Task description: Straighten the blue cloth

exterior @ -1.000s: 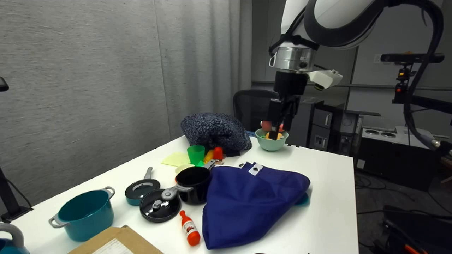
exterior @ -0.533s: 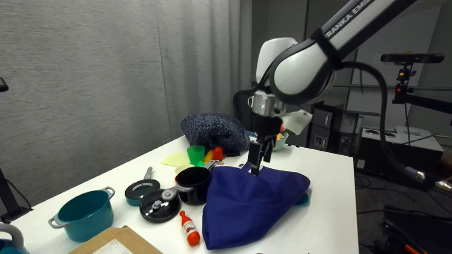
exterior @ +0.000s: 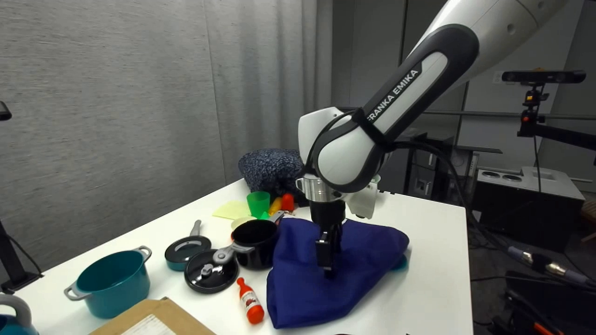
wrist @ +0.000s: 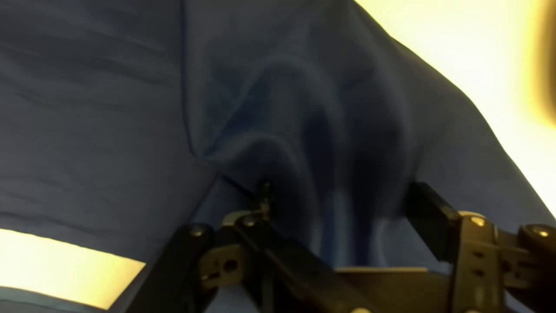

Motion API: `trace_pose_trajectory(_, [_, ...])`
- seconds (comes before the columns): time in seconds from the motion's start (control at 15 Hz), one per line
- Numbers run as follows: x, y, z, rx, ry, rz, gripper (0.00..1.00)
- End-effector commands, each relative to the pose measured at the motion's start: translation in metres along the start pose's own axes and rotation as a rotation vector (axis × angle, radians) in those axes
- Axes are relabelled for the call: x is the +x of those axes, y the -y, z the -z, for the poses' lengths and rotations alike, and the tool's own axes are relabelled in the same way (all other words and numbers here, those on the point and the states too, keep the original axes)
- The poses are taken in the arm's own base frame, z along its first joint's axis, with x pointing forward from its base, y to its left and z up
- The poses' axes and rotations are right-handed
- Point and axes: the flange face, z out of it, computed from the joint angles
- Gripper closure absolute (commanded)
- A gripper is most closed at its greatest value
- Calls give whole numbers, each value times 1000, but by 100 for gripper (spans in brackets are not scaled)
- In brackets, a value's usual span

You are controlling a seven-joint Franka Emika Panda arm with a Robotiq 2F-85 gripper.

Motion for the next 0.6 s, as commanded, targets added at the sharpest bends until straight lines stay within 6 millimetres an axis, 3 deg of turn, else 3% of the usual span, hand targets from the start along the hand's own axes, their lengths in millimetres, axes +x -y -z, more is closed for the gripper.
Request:
trace_pose_trajectory(0.0, [13,1,-11,-4,46,97,51])
trace_pose_trajectory(0.4, [13,39,-35,40,91,298,95])
trace_pose_trajectory(0.53, [9,59,-37,39,112,399,100])
